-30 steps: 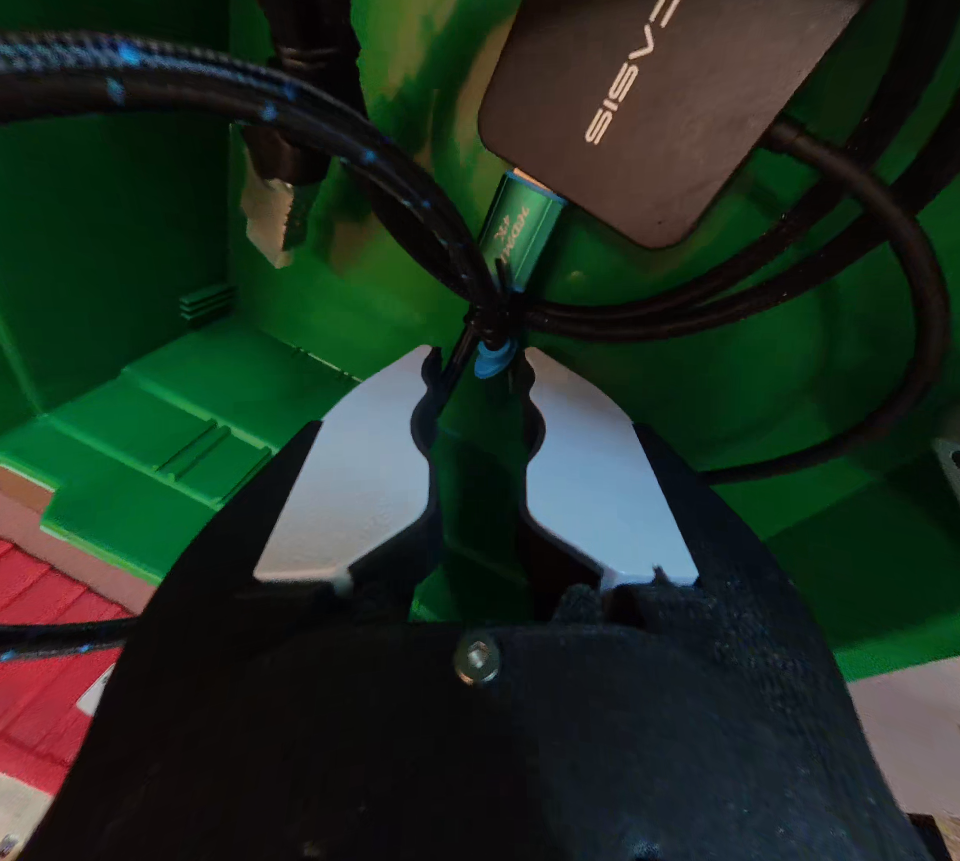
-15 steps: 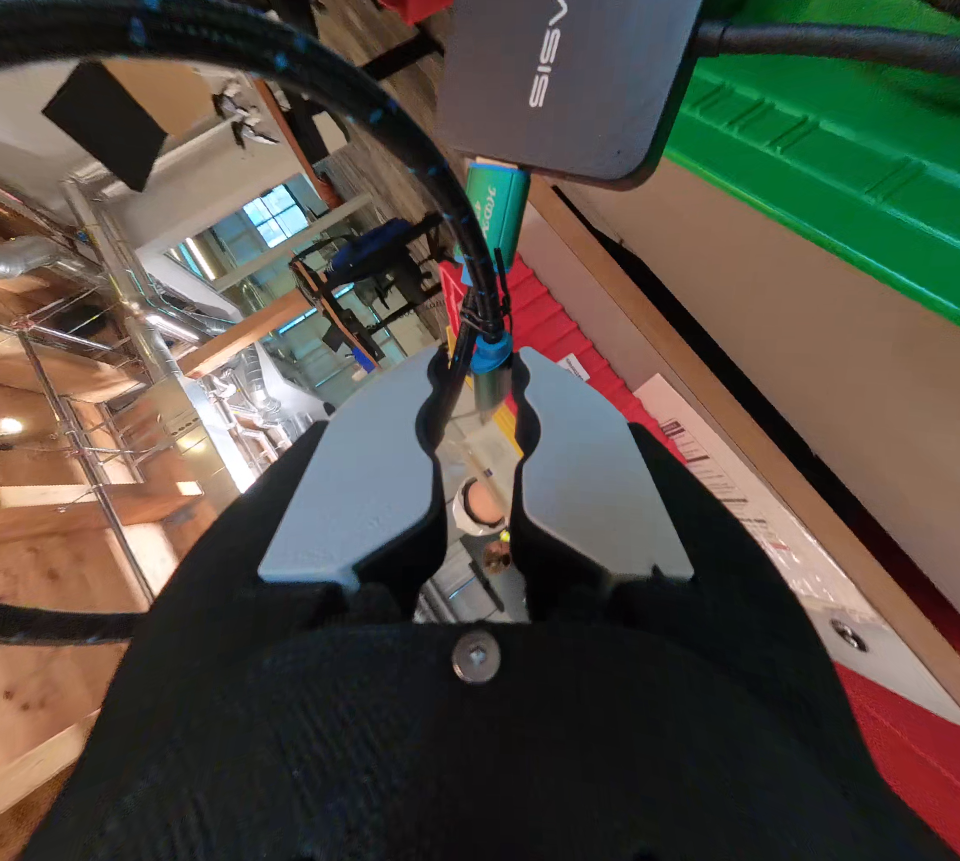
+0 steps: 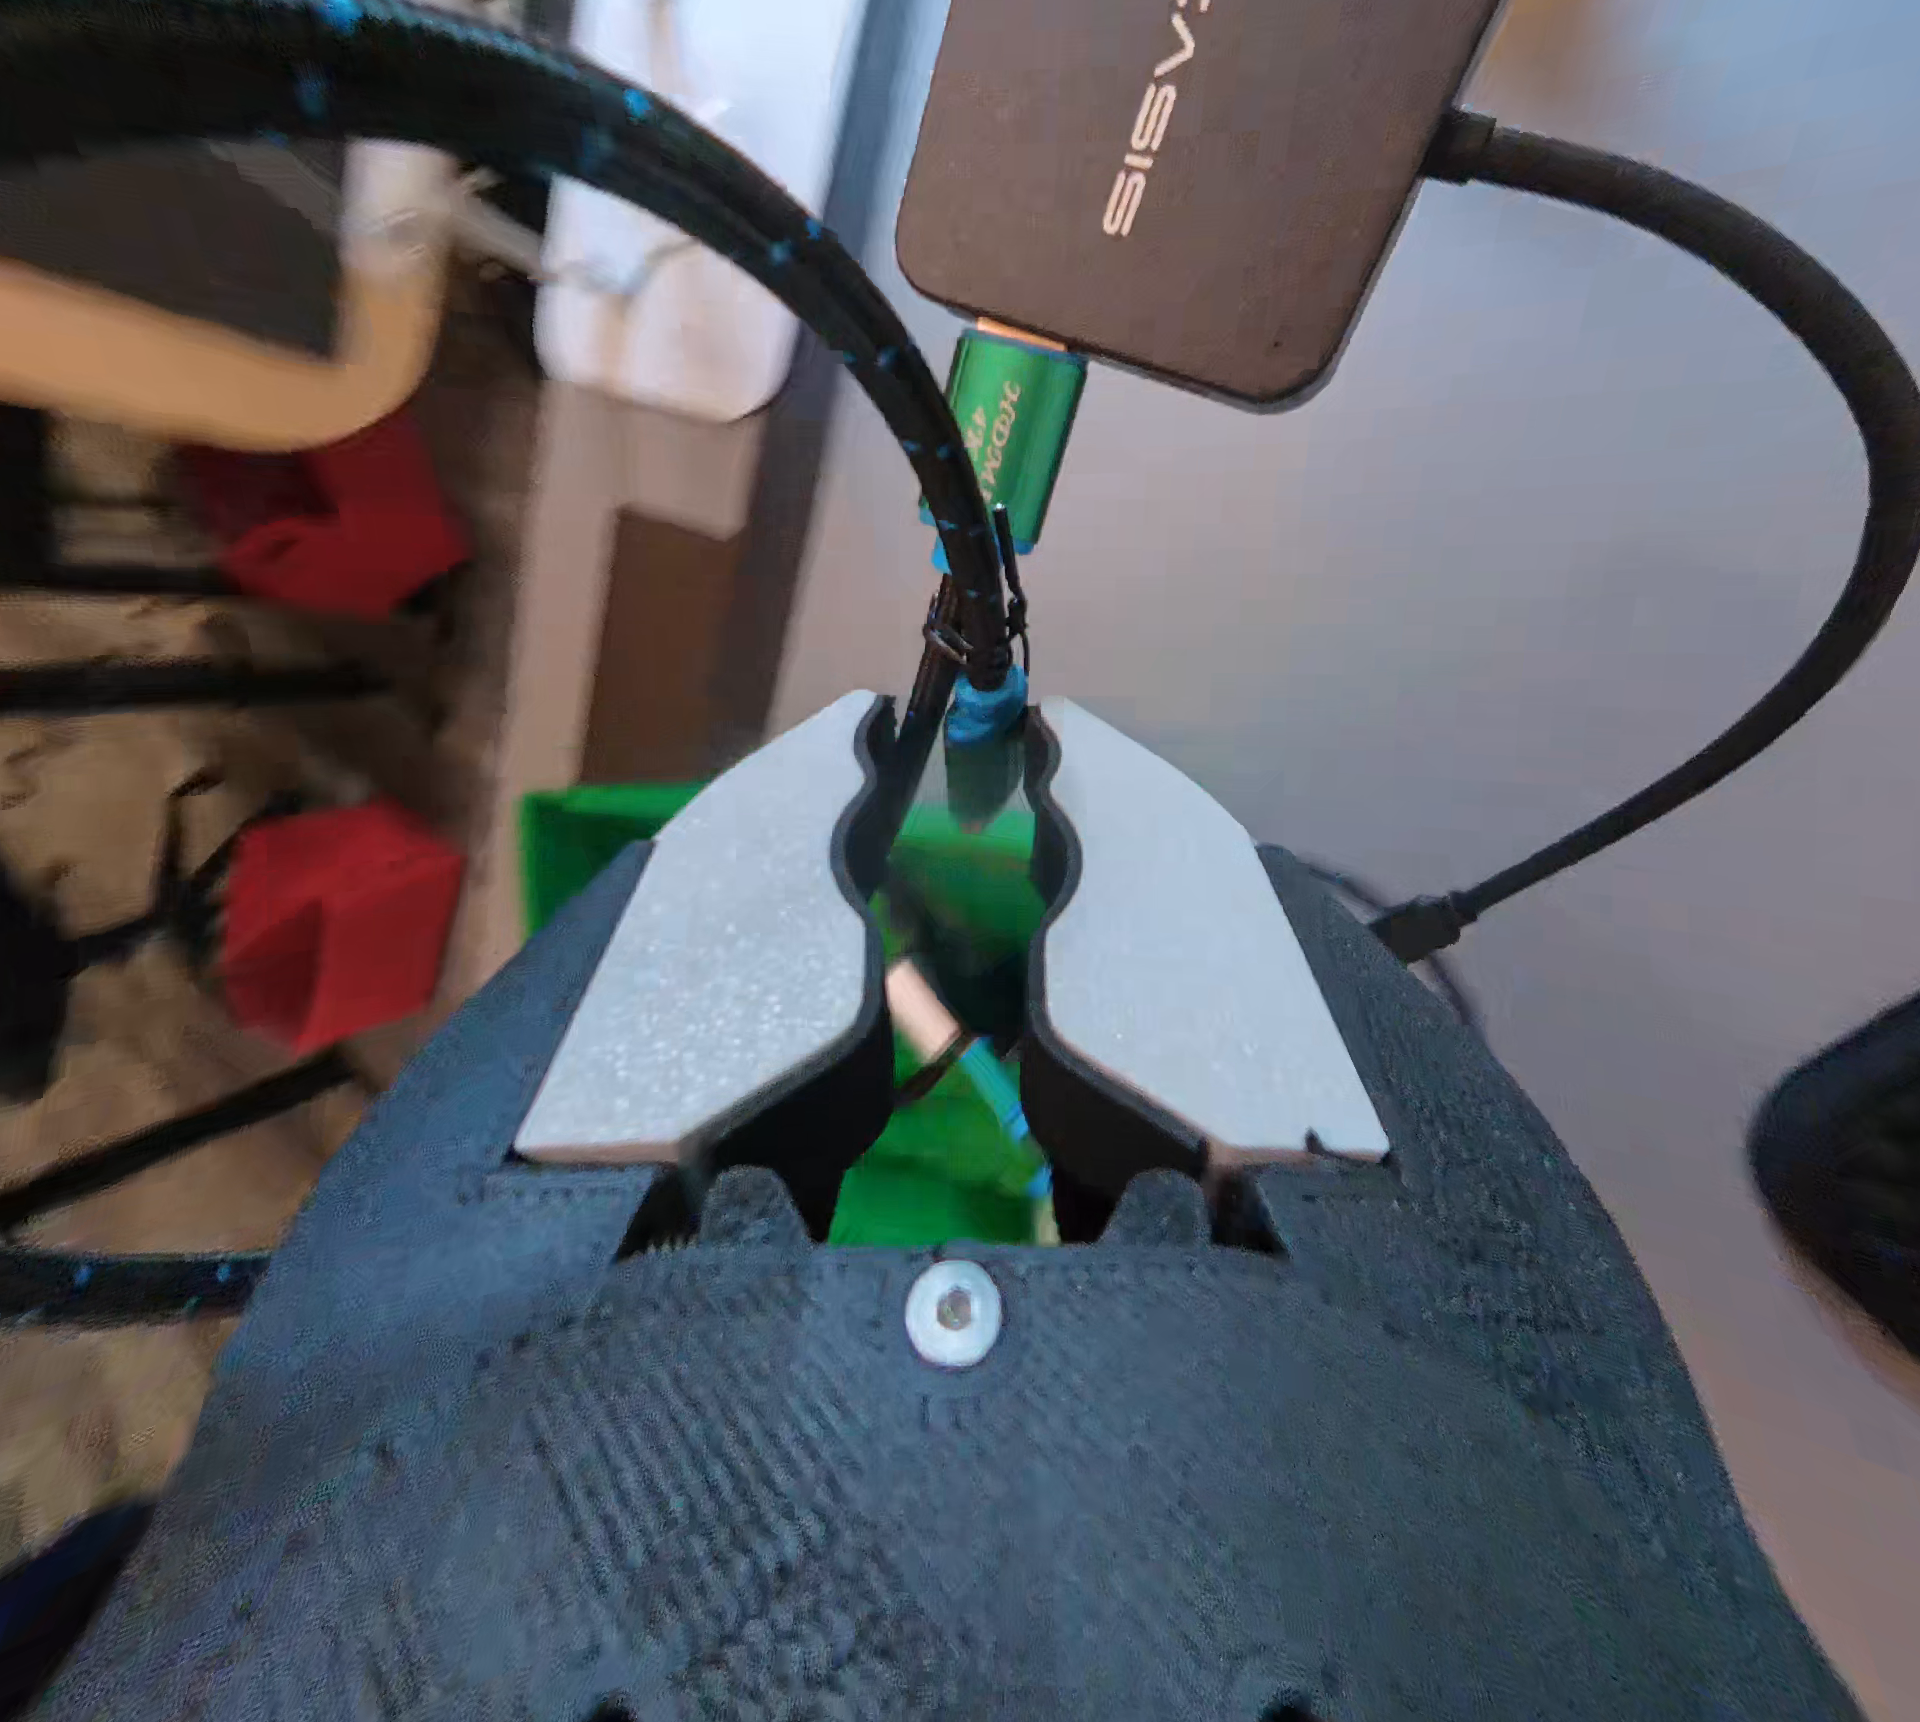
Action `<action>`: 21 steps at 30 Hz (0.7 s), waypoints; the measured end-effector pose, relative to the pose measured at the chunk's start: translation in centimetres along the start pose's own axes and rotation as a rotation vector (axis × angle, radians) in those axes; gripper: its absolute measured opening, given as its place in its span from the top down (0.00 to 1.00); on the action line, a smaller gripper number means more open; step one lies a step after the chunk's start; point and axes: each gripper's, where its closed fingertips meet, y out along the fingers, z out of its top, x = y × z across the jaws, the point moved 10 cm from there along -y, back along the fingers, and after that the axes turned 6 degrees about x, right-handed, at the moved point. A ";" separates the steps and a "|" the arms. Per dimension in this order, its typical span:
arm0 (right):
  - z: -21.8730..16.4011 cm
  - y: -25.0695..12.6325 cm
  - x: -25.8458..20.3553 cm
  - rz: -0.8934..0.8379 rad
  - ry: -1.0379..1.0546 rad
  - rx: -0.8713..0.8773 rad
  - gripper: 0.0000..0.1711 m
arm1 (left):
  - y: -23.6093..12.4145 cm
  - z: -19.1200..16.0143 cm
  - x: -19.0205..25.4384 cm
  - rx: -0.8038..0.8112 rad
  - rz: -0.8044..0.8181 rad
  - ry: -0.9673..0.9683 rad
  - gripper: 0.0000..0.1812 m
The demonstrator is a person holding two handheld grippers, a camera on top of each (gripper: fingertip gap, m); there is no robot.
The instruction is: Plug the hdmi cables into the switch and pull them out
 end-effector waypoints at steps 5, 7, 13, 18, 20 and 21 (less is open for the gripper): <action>-0.1 1.5 -4.6 0.062 -0.403 -0.049 0.66 | 8.6 2.9 6.0 0.019 -0.307 -0.005 0.86; -1.0 1.5 -6.2 0.152 -0.537 -0.080 0.89 | 10.6 3.5 7.2 0.030 -0.384 -0.019 0.87; -2.5 0.7 -6.4 0.449 -0.389 -0.298 0.91 | 11.1 2.6 7.6 0.052 -0.404 -0.034 0.87; -4.8 0.7 -7.2 0.580 -0.289 -0.490 0.86 | 6.3 -0.4 3.9 0.085 -0.212 -0.115 0.84; -4.6 0.2 -6.6 0.649 -0.134 -0.512 0.82 | 4.3 -2.7 2.4 0.036 -0.130 -0.138 0.82; -4.2 -0.3 -6.1 0.689 -0.043 -0.494 0.81 | 3.5 -4.1 1.8 0.002 -0.100 -0.149 0.80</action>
